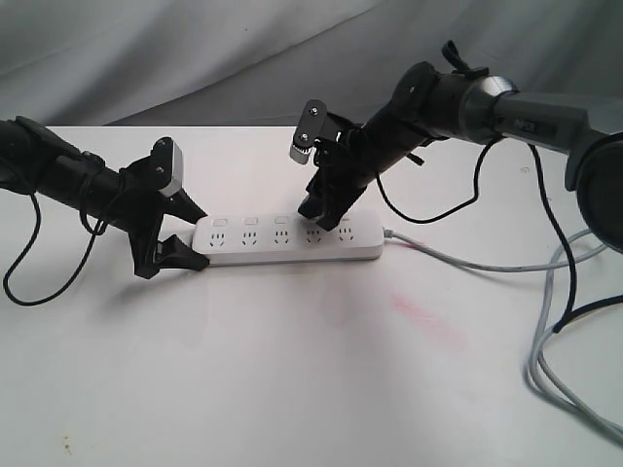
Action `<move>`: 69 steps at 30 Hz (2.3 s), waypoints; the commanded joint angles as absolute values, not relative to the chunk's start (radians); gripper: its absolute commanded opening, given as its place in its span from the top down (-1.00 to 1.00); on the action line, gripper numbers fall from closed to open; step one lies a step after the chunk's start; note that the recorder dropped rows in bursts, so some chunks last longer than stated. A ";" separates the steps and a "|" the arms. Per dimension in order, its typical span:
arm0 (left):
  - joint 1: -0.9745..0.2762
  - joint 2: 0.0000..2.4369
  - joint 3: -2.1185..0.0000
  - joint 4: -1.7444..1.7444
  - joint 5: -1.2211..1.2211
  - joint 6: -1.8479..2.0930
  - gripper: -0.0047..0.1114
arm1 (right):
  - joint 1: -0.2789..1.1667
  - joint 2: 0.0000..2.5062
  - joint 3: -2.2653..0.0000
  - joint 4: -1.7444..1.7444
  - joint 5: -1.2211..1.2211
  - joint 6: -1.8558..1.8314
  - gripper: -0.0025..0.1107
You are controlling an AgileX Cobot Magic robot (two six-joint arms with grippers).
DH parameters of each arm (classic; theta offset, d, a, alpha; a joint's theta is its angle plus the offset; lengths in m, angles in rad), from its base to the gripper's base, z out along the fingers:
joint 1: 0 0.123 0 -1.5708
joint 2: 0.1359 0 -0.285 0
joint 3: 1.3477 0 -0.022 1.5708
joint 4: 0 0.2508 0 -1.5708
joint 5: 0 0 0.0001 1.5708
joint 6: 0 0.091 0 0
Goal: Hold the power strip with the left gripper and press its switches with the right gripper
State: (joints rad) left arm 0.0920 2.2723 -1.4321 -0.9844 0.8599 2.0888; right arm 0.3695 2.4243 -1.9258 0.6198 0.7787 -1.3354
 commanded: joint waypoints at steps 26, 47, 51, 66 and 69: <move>0.094 2.272 -1.436 -0.991 0.860 2.095 -0.22 | 0.337 2.450 -1.917 0.568 0.814 -1.338 0.24; 0.094 2.272 -1.436 -0.991 0.860 2.095 -0.22 | 0.370 2.474 -1.896 0.567 0.844 -1.323 0.24; 0.094 2.272 -1.436 -0.991 0.860 2.095 -0.22 | 0.370 2.474 -1.857 0.567 0.828 -1.325 0.24; 0.094 2.272 -1.436 -0.991 0.860 2.095 -0.22 | 0.372 2.381 -1.824 0.635 0.743 -1.339 0.24; 0.094 2.272 -1.436 -0.991 0.860 2.095 -0.22 | 0.372 2.339 -1.824 0.635 0.735 -1.335 0.24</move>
State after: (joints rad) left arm 0.0920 2.2723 -1.4321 -0.9851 0.8599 2.0888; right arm 0.3658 2.3761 -1.8324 0.6424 0.7248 -1.3277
